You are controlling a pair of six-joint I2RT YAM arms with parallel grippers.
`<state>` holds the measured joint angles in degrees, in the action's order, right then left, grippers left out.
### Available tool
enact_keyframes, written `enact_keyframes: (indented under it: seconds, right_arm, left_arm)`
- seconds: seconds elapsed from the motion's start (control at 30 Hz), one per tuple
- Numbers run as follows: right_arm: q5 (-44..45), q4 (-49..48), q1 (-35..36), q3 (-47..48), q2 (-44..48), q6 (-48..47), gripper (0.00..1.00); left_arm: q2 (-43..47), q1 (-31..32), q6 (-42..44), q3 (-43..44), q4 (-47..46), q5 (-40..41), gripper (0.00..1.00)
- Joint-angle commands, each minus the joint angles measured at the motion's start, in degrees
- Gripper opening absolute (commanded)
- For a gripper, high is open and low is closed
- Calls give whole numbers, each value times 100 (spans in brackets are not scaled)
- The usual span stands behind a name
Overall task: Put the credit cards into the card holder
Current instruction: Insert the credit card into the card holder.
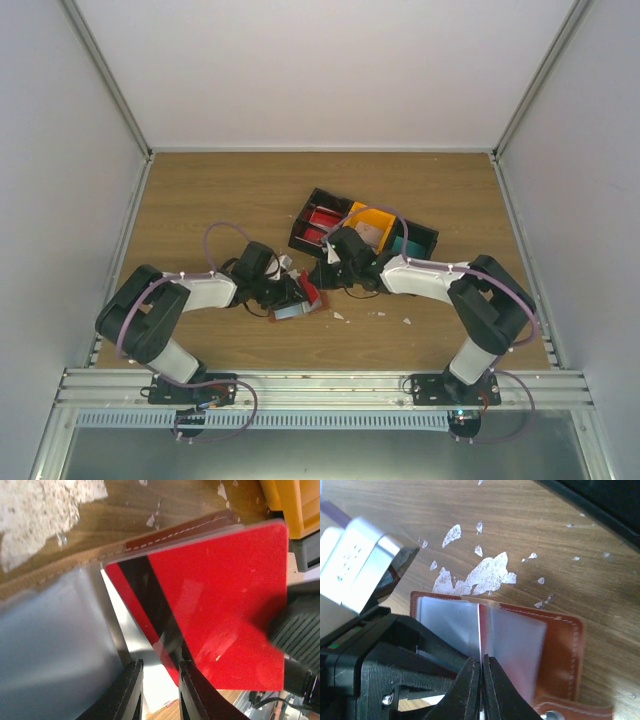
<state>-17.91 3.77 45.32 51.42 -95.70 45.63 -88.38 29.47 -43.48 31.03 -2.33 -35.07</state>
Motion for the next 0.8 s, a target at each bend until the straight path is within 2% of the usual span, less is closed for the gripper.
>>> enact_keyframes:
  seconds: [0.0,0.07,0.23,0.27,0.33,0.4,0.6,0.77]
  right_arm:
    - [-275,44,-6,6,-166,-338,8]
    - [-294,155,-7,37,-223,-433,11]
    - [-188,383,-5,90,-328,-612,12]
    - [-148,408,-3,97,-341,-630,11]
    - [-77,428,-14,96,-333,-634,3]
    - [-16,395,-14,91,-310,-610,1]
    - [-84,36,-14,-71,-328,-422,0]
    - [-374,-356,-65,-232,-292,-168,1]
  left_arm:
    - [-235,-22,100,297,173,216,23]
    - [-244,-25,151,323,337,312,22]
    - [-244,-23,230,342,484,411,22]
    - [-261,-26,243,343,483,406,22]
    - [-275,-26,249,349,486,390,21]
    - [-220,-26,262,351,483,368,21]
    - [438,-20,356,304,719,512,26]
    - [1040,-98,816,349,1564,1033,32]
